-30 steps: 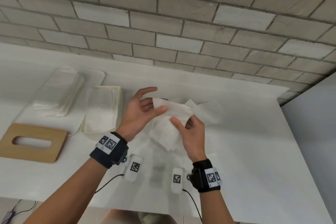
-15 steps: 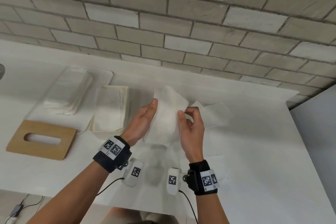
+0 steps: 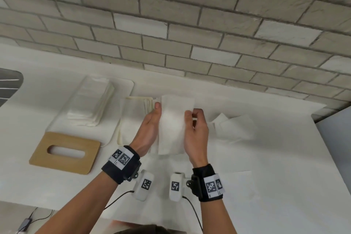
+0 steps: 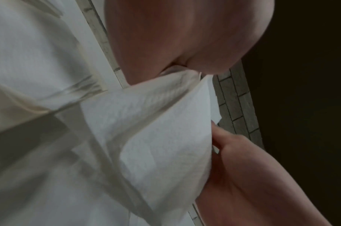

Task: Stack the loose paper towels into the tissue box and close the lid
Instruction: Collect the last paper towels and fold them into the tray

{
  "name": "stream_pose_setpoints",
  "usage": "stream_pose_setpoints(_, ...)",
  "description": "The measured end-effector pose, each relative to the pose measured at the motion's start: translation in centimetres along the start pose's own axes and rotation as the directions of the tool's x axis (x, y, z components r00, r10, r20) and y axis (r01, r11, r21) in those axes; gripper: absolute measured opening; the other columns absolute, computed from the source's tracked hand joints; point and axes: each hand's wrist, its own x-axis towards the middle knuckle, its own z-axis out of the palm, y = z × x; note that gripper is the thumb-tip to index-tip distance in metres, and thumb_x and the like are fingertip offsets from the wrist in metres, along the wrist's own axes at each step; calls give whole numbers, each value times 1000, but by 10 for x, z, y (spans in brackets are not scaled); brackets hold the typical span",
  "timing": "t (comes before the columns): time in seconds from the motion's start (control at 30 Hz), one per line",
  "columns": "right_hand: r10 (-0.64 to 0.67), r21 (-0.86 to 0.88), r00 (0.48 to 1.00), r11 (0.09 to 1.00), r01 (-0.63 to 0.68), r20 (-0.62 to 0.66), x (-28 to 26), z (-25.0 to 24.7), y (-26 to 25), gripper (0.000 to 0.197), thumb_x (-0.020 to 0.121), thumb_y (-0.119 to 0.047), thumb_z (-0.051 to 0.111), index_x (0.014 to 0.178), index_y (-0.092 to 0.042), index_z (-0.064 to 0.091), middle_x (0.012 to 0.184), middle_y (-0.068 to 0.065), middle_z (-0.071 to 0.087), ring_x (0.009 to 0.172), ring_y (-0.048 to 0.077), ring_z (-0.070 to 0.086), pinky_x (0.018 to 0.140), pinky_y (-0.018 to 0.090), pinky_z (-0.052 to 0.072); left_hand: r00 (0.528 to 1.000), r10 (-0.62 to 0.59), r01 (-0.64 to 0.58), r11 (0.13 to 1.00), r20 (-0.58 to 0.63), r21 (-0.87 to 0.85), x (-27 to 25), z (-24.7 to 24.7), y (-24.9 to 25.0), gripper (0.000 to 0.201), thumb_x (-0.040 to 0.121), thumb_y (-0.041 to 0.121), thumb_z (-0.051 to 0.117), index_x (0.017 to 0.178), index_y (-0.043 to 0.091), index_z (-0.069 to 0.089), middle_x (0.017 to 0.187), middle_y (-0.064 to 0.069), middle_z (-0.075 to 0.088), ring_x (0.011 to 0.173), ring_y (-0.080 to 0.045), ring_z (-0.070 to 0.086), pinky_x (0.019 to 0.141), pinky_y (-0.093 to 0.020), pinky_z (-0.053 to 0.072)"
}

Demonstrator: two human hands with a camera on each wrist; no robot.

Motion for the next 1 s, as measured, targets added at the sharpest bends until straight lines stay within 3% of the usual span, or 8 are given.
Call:
stream_pose_setpoints(0.1, 1, -2, 997, 1000, -1, -82, -5, 40, -11, 12, 112, -36, 53, 104, -28, 58, 97, -4, 66, 84, 9, 61, 81, 33, 53, 996, 73, -68, 994, 49, -87, 7, -28, 0, 81, 94, 85, 43, 153, 31, 53, 152, 16, 60, 145, -4, 50, 128, -38, 29)
stream_pose_setpoints(0.2, 46, 22, 998, 999, -45, -35, -8, 69, -23, 19, 111, -43, 52, 128, -33, 53, 120, -6, 62, 106, 4, 62, 93, 29, 54, 980, 195, -194, 981, -44, 26, 13, -57, 7, 43, 102, 43, 71, 139, 23, 65, 131, 7, 75, 124, -13, 70, 113, -49, 52)
stream_pose_setpoints(0.3, 159, 68, 977, 983, -170, 144, -19, 78, -24, 31, 113, -49, 45, 140, -34, 47, 116, -14, 66, 99, -10, 63, 82, 10, 48, 978, 179, -189, 977, -105, -95, 27, -81, 13, 34, 103, 22, 71, 136, 16, 64, 125, -2, 78, 118, -23, 74, 107, -55, 56)
stream_pose_setpoints(0.37, 150, 0, 955, 988, -155, 256, -29, 87, -19, 27, 114, -45, 45, 133, -29, 55, 114, -17, 72, 101, -8, 67, 83, 10, 48, 991, 113, -127, 968, -72, -219, 38, -98, 14, 37, 104, 22, 68, 140, 17, 60, 131, -2, 76, 124, -24, 71, 111, -53, 53)
stream_pose_setpoints(0.47, 123, -125, 968, 987, -97, 220, -32, 112, -8, 20, 115, -38, 47, 126, -24, 56, 104, -13, 73, 90, 1, 68, 77, 14, 48, 999, 50, -48, 986, 8, -158, 53, -115, 12, 39, 101, 29, 73, 137, 17, 65, 129, -3, 76, 124, -23, 71, 112, -52, 52)
stream_pose_setpoints(0.7, 169, -172, 958, 976, -130, 233, -28, 128, 5, 32, 105, -35, 70, 134, -25, 60, 118, -16, 75, 105, 0, 71, 87, 19, 55, 993, 4, -18, 993, -119, -116, 84, -146, 7, 31, 95, 27, 82, 117, 6, 78, 114, -10, 81, 110, -29, 78, 103, -54, 59)
stream_pose_setpoints(0.87, 151, -228, 962, 969, -98, 227, -23, 134, 10, 21, 112, -25, 55, 132, -21, 58, 117, -12, 73, 103, -1, 69, 85, 22, 51, 996, -86, 92, 971, 34, -223, 92, -149, 6, 34, 102, 28, 72, 124, 3, 74, 122, -13, 79, 117, -31, 75, 105, -50, 57)
stream_pose_setpoints(1.0, 192, -122, 961, 978, -170, 198, -29, 138, -3, 55, 112, -23, 54, 161, -32, 30, 129, -21, 67, 116, 1, 68, 93, 10, 51, 989, -149, 144, 959, -4, -242, 109, -145, -3, 31, 107, 28, 65, 126, 5, 73, 121, -12, 79, 117, -32, 75, 102, -49, 58)
